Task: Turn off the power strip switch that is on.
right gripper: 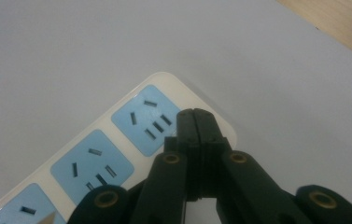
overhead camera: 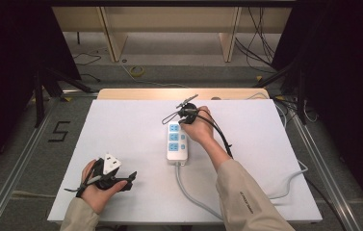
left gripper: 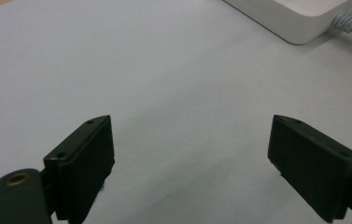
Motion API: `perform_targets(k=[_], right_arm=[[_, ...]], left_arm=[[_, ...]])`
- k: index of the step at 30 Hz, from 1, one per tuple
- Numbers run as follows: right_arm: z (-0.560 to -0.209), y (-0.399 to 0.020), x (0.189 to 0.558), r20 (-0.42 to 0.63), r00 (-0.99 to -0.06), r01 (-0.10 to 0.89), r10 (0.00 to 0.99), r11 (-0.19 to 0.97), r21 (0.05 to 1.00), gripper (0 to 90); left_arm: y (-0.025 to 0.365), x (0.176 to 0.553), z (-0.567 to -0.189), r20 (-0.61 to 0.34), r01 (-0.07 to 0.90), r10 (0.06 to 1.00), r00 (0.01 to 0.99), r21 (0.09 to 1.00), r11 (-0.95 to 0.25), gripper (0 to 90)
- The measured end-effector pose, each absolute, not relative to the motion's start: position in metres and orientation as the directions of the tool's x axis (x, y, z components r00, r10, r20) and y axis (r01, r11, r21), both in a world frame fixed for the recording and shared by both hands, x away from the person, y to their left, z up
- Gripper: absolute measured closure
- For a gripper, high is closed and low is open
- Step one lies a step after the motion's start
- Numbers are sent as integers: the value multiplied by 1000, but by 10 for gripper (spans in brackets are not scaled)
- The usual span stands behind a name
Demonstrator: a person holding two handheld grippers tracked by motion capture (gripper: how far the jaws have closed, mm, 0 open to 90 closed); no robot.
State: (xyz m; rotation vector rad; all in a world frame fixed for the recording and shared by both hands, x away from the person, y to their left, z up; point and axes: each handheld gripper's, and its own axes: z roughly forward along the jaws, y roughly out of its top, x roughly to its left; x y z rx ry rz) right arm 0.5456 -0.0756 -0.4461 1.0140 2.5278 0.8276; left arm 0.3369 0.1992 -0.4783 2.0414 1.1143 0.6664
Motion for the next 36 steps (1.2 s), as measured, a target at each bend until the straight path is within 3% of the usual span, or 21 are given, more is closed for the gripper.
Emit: perform_targets(k=[36], right_arm=[[-449,-73,546,-62,-696,555,716,590,586,900]], left_arm=[[198,337,-479,101,498,862,497,780,-379,141]])
